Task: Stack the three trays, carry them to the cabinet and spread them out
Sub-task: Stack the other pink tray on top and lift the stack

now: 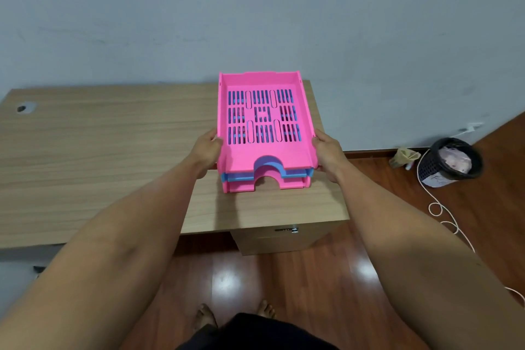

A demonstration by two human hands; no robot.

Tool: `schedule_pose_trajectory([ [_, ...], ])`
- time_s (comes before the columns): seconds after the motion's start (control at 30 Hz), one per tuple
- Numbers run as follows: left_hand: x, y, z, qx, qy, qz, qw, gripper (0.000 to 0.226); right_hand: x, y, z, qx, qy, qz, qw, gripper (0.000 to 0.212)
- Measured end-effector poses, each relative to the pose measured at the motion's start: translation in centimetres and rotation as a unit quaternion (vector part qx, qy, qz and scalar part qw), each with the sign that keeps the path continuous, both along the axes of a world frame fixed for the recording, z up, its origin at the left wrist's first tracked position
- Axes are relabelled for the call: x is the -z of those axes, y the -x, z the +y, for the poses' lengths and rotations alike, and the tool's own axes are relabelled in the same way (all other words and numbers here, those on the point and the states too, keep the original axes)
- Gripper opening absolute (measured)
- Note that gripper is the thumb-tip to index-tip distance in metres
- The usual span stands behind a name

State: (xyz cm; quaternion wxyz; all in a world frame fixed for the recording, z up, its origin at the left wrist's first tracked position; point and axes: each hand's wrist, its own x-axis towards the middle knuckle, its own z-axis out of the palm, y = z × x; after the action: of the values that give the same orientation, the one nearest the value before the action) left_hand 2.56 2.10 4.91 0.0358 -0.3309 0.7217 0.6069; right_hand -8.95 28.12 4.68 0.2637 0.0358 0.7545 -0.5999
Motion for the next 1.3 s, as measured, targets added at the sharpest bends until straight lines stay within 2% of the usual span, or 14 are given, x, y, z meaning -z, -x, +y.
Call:
schedule_pose_trajectory([
  [0.47, -0.1, -0.3, -0.2, -0.003, -0.002, 0.022, 1.0, 0.046, 1.3, 0.2, 0.1, -0.019, -0.027, 0.049, 0.998, 0.04],
  [0.9, 0.2, -0.7, 0.5, -0.005, -0.04, 0.023, 0.999, 0.046, 1.1, -0.3, -0.2, -0.022, -0.05, 0.093, 0.994, 0.038],
  [1.17, 0.3, -0.8, 0.4, -0.003, -0.037, 0.016, 0.999, 0.046, 0.8, -0.3, 0.4, -0.047, -0.044, 0.072, 0.995, 0.046],
  [1.3, 0.3, -0.6, 0.3, -0.013, -0.041, 0.005, 0.999, 0.043, 0.8, 0.0, 0.4, -0.041, -0.033, 0.065, 0.997, 0.042],
])
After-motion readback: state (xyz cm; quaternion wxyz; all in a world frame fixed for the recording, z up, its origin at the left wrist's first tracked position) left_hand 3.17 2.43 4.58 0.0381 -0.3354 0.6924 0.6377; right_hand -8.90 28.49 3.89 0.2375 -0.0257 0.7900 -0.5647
